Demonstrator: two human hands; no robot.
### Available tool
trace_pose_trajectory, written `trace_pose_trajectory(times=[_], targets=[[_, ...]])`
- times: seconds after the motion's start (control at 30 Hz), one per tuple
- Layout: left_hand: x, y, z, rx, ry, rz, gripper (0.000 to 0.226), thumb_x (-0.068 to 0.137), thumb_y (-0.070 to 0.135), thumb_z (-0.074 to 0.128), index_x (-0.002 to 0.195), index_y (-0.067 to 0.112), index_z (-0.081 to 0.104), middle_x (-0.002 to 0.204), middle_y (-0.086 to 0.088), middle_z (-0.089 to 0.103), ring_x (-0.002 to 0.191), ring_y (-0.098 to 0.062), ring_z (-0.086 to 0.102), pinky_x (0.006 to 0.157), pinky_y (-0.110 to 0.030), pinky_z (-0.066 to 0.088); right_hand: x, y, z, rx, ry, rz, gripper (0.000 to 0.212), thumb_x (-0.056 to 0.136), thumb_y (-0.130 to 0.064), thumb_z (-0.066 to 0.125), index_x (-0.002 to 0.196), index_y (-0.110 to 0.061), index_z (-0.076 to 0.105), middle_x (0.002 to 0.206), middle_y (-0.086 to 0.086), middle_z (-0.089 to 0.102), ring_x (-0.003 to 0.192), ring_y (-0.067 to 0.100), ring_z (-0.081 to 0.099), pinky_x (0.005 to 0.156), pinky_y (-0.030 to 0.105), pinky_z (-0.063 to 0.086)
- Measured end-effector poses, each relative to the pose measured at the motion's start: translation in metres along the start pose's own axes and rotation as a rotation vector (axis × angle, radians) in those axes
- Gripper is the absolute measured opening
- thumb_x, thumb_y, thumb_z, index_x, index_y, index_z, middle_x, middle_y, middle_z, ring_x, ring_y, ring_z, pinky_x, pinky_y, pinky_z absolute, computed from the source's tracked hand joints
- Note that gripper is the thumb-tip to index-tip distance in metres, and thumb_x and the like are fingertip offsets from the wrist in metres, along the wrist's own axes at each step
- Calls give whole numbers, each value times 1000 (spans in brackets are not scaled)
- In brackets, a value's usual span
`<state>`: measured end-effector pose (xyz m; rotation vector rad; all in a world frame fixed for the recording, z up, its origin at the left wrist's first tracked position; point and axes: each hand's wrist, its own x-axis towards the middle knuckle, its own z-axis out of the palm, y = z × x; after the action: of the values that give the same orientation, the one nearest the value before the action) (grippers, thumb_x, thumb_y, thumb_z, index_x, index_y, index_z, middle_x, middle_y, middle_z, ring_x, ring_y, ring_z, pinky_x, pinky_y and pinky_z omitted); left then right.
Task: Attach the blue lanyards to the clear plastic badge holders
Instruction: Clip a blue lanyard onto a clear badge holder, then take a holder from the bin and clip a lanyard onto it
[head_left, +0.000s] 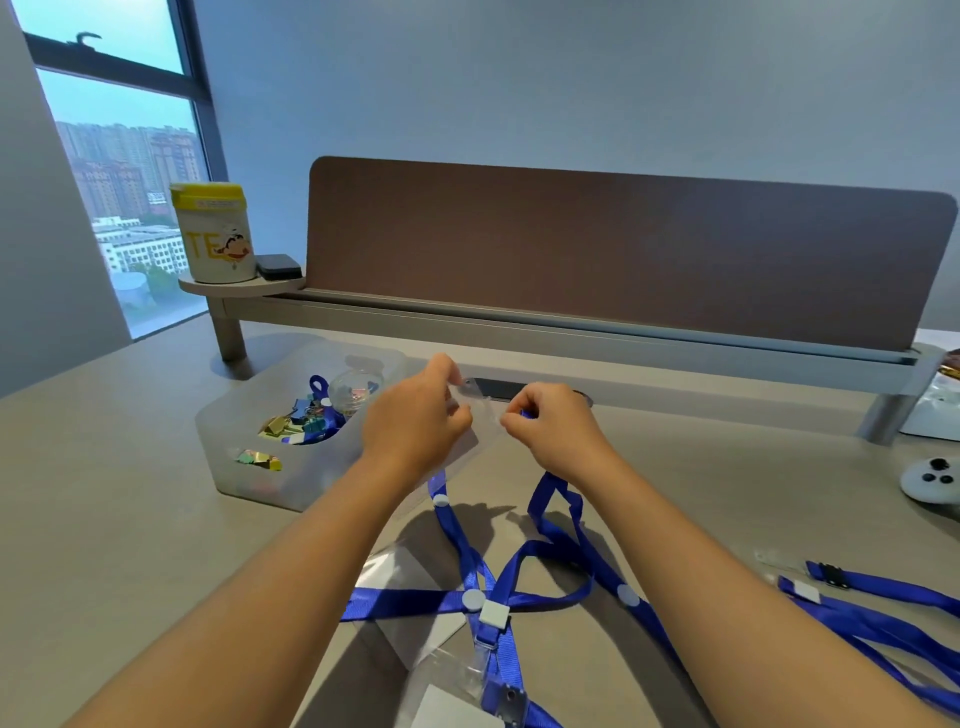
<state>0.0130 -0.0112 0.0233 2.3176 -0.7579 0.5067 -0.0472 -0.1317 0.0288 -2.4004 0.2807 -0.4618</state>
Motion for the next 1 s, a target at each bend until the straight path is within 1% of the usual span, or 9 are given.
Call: trace_pose_trajectory(times=[0.1, 0.2, 0.33, 0.43, 0.5, 0.7, 0.8, 0.9, 1.0], targets=[[6, -3, 2, -65, -8, -89, 24, 85, 18, 54, 107, 10, 49, 85, -8, 62, 76, -21, 55, 65, -34, 47, 10, 7, -6, 152, 57, 66, 22, 93, -12, 43, 111, -5, 54, 94, 4, 51, 71, 11, 46, 67, 25, 41], [7, -4, 5, -99, -24, -129, 25, 86, 19, 54, 108, 10, 48, 85, -3, 54, 79, -19, 53, 68, -33, 46, 21, 9, -18, 323, 114, 99, 21, 93, -4, 38, 111, -12, 48, 104, 4, 49, 85, 15, 48, 71, 26, 43], [1, -1, 11, -127, -76, -130, 24, 86, 17, 54, 108, 10, 49, 86, -6, 55, 81, -22, 52, 73, -38, 48, 13, 24, -22, 295, 86, 126, 20, 93, -1, 40, 107, -7, 52, 99, 6, 55, 85, 16, 56, 79, 29, 49], [-11, 3, 13, -120, -123, -111, 25, 87, 19, 53, 110, 10, 49, 92, -9, 59, 79, -17, 48, 72, -33, 44, -10, 42, -16, 250, 4, 194, 13, 90, -1, 47, 84, -8, 56, 90, 11, 58, 75, 18, 59, 71, 27, 51], [-20, 9, 14, -102, -143, -96, 26, 87, 19, 53, 111, 10, 49, 101, -13, 63, 81, -15, 48, 77, -34, 47, -22, 53, -17, 179, -17, 235, 22, 87, -3, 54, 68, -13, 55, 85, 13, 61, 75, 22, 60, 76, 35, 53], [-43, 36, 15, -48, -189, -14, 27, 88, 22, 50, 112, 10, 50, 109, -14, 65, 91, -23, 59, 73, -25, 41, -64, 66, -33, -30, -92, 302, 6, 86, -8, 57, 86, -8, 64, 91, 8, 61, 88, 22, 56, 79, 33, 47], [-55, 48, 16, -48, -213, 11, 26, 88, 22, 51, 111, 10, 51, 109, -14, 65, 93, -25, 60, 74, -27, 43, -90, 70, -36, -140, -187, 302, 15, 86, -9, 55, 97, -6, 66, 100, 10, 64, 88, 18, 55, 77, 30, 45], [-66, 56, 16, -28, -240, 20, 26, 88, 21, 50, 111, 9, 50, 109, -14, 64, 94, -26, 58, 75, -30, 44, -110, 76, -34, -266, -323, 292, 28, 85, -19, 60, 111, -8, 62, 117, 9, 62, 103, 20, 56, 84, 28, 44], [-73, 61, 14, -32, -242, 23, 26, 88, 21, 50, 111, 9, 50, 109, -14, 64, 89, -23, 55, 75, -29, 44, -118, 81, -31, -338, -351, 274, 35, 79, -24, 66, 110, -7, 60, 116, 11, 61, 97, 19, 54, 81, 28, 46]])
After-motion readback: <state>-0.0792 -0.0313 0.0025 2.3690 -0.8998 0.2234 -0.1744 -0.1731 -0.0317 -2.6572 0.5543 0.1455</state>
